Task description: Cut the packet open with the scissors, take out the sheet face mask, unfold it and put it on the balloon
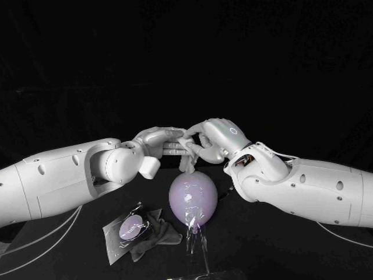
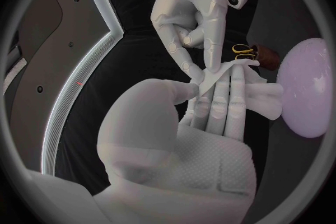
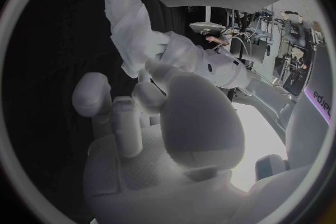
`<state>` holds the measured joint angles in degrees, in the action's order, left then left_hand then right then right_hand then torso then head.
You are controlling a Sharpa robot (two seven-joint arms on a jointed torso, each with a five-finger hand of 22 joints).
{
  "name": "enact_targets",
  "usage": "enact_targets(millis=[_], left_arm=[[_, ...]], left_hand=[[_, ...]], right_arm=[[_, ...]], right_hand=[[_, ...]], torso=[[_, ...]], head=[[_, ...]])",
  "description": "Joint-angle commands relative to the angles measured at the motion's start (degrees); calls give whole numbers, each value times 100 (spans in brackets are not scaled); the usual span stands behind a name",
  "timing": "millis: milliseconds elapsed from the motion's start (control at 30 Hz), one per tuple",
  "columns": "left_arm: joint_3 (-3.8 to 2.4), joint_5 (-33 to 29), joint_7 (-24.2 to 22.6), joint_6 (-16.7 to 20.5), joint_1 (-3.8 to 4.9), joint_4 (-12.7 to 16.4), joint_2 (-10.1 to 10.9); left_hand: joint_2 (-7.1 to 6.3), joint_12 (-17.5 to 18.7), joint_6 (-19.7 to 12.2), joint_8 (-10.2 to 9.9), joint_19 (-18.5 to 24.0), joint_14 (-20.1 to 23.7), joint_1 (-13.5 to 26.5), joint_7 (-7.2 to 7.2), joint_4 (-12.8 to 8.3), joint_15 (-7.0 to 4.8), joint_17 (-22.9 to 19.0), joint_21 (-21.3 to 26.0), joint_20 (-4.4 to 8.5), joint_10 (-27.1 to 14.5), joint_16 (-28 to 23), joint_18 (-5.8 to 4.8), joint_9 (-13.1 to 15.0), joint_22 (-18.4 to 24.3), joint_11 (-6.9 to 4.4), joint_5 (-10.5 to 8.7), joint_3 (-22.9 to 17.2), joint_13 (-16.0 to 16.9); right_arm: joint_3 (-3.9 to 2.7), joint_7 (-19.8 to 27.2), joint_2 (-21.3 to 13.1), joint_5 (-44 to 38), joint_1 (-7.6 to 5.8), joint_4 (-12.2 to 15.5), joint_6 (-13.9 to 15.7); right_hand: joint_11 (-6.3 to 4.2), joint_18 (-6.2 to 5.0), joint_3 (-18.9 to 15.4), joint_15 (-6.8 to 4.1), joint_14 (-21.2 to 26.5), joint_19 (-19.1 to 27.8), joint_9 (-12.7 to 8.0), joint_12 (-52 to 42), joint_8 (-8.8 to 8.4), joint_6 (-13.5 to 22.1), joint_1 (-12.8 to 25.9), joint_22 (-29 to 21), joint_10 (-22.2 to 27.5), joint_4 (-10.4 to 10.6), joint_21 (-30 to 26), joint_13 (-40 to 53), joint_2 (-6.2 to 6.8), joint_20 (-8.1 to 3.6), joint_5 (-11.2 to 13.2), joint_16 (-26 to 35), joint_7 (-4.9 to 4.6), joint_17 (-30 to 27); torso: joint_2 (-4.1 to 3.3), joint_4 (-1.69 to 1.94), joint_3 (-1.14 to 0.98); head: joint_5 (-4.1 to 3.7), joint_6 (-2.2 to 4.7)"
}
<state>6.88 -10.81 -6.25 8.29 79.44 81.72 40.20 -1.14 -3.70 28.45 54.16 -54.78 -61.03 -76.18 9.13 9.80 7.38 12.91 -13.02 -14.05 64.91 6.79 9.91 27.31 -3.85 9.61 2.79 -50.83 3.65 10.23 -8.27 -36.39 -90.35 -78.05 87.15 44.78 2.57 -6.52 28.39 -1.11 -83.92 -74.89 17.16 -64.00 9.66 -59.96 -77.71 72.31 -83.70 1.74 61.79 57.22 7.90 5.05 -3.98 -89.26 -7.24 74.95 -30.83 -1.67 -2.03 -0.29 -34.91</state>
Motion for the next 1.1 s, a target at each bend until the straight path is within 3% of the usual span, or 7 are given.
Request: enact_targets(millis=[33, 300, 800, 867, 1100], left_arm=[[-9, -118, -124, -204, 5, 22, -7], [-9, -167, -163, -255, 5, 32, 1], [-12, -176, -209, -188, 4, -32, -3], [-12, -176, -215, -187, 4, -41, -5], [-14, -176, -227, -174, 4, -71, -6]], left_hand=[[19, -19, 54, 37, -44, -49, 45, 430, -3, -8, -3, 33, 11, 45, -3, 73, 828, -8, 6, 0, -1, 4], [22, -19, 60, 40, -71, -75, 47, 422, -17, -18, -1, 28, 21, 70, 4, 74, 812, -11, -3, 0, -3, 4], [27, -20, 67, 43, -90, -93, 47, 417, -27, -25, 0, 25, 29, 90, 10, 74, 801, -12, -9, 0, -5, 5], [27, -20, 68, 44, -91, -94, 46, 416, -28, -25, 0, 25, 30, 91, 10, 74, 801, -12, -10, 0, -5, 4], [28, -19, 69, 45, -94, -97, 45, 415, -32, -26, 0, 25, 31, 94, 11, 74, 798, -13, -11, 0, -6, 4]], right_arm=[[-3, -84, 16, -134, 9, -25, -215], [-3, -113, 19, -153, 21, -69, -284], [-2, 31, -88, -66, 42, 148, -515], [-2, 49, -105, -57, 44, 176, -564], [-1, 101, -198, -42, 56, 328, -661]], right_hand=[[26, 48, 24, 25, -577, 30, -2, -2199, -16, -9, 55, -2, -404, -16, 10, 2890, 5, 18, 39, -24, -31, 1408], [11, 50, 64, 19, -588, 31, 10, -2228, 15, -83, 17, 38, -420, -51, 45, 2922, -32, 21, 42, -41, -11, 1442], [-137, 81, 127, -98, -608, -54, 276, -2337, 420, -540, -121, 249, -489, -293, 277, 3038, -159, -66, 40, -74, 163, 1505], [-165, 90, 170, -125, -608, -79, 371, -2349, 524, -564, -108, 294, -499, -332, 327, 3052, -168, -93, 19, -74, 192, 1505], [-185, 97, 247, -145, -608, -92, 500, -2361, 645, -521, -58, 337, -510, -377, 362, 3067, -155, -119, 33, -74, 210, 1505]], torso=[[1, 5, 2], [-3, 3, 3], [2, -3, -1], [1, -3, 0], [-3, -3, 0]], head=[[4, -6], [1, -13], [-8, -41], [-10, -44], [-9, -57]])
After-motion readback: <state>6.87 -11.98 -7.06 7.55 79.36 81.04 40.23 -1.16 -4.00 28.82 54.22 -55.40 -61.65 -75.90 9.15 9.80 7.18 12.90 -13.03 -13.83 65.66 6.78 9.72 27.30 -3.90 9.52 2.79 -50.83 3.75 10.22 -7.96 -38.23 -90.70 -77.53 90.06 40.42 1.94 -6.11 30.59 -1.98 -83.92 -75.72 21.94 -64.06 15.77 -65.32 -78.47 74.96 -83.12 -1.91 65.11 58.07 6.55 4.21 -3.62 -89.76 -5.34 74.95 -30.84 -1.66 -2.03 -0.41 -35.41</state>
